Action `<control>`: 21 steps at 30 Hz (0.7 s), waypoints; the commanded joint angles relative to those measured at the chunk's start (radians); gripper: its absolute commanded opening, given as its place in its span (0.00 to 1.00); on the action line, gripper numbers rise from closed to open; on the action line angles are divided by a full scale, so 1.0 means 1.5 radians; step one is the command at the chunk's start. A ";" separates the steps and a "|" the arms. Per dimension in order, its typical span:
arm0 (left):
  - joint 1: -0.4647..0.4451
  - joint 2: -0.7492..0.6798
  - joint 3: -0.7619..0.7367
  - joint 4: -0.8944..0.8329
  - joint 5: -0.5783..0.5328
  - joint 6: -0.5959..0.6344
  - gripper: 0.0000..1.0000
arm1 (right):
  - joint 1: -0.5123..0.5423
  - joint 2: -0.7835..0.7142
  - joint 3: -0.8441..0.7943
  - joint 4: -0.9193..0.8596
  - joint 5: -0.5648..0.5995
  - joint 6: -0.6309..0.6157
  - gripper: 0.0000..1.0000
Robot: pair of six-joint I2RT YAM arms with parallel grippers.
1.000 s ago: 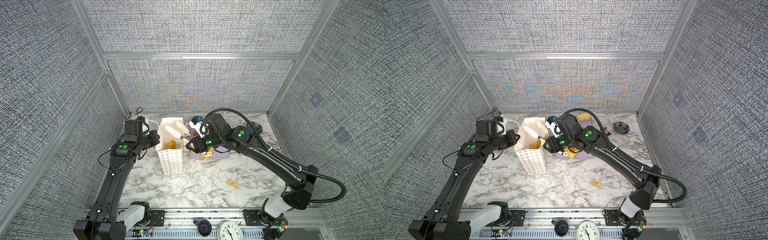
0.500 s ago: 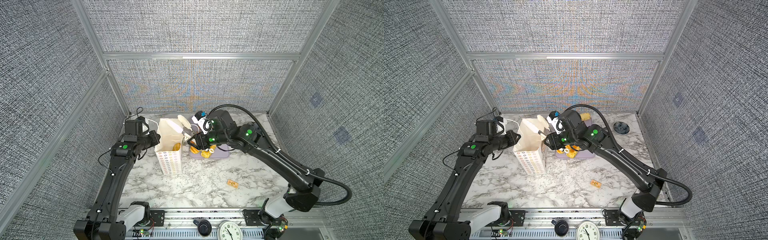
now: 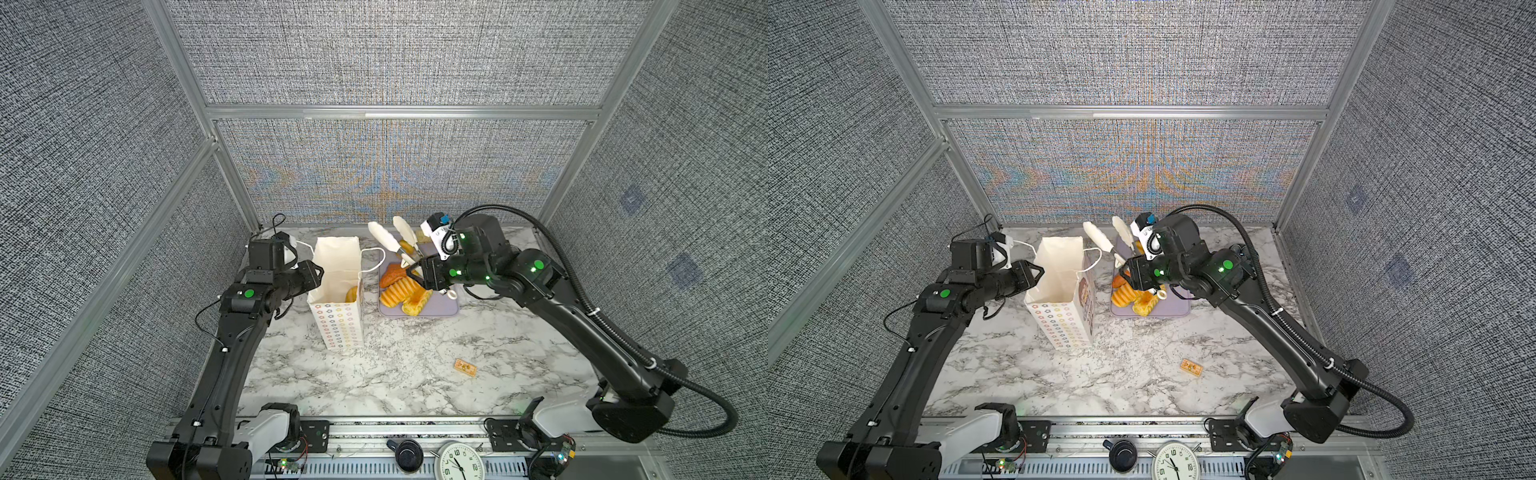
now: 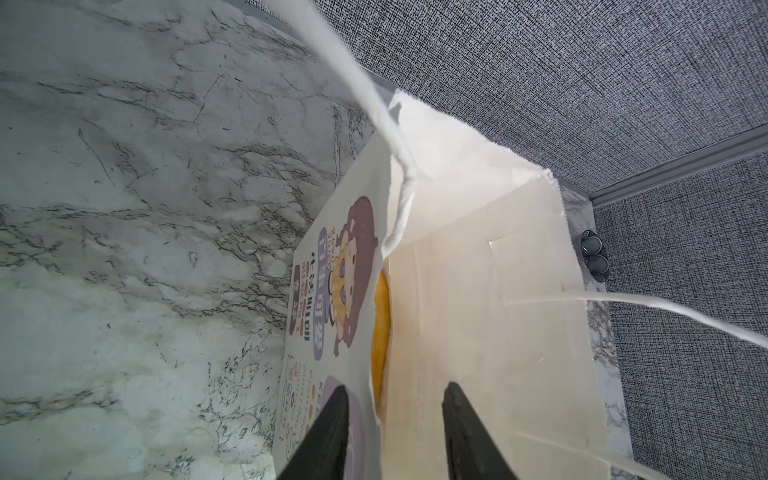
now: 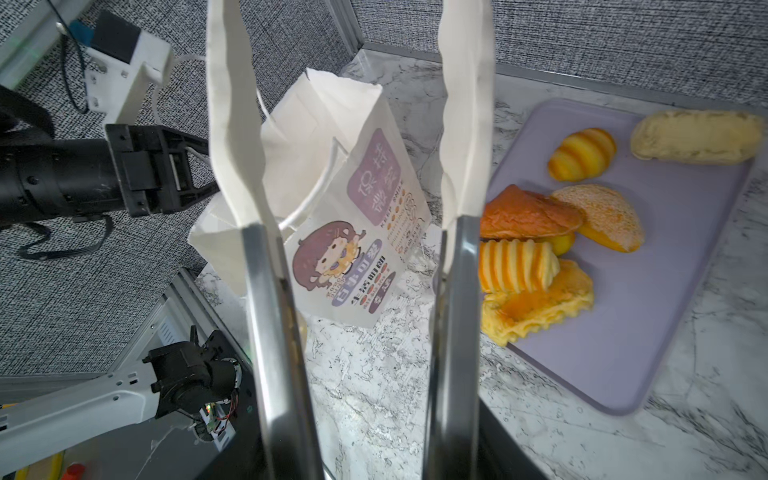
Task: Place the fake bread into the paper bag
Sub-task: 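Withdraw the empty tongs from the bag back over the tray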
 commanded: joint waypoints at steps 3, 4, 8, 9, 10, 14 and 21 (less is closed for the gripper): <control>0.001 -0.006 0.006 -0.010 -0.015 0.015 0.35 | -0.044 -0.038 -0.054 0.013 -0.022 0.011 0.56; 0.001 -0.007 0.007 -0.011 -0.015 0.015 0.34 | -0.055 -0.047 -0.069 0.013 -0.029 0.013 0.56; 0.001 -0.007 0.007 -0.012 -0.013 0.015 0.30 | -0.097 -0.066 -0.128 0.016 -0.052 0.023 0.56; 0.000 -0.007 0.008 -0.012 -0.014 0.015 0.29 | -0.108 -0.070 -0.145 0.018 -0.059 0.026 0.56; 0.001 -0.007 0.008 -0.012 -0.013 0.016 0.28 | -0.116 -0.073 -0.160 0.020 -0.064 0.028 0.56; 0.001 -0.009 0.006 -0.012 -0.012 0.016 0.27 | -0.147 -0.083 -0.220 0.038 -0.088 0.040 0.56; 0.001 -0.007 0.002 -0.010 -0.010 0.016 0.24 | -0.189 -0.083 -0.297 0.069 -0.121 0.069 0.56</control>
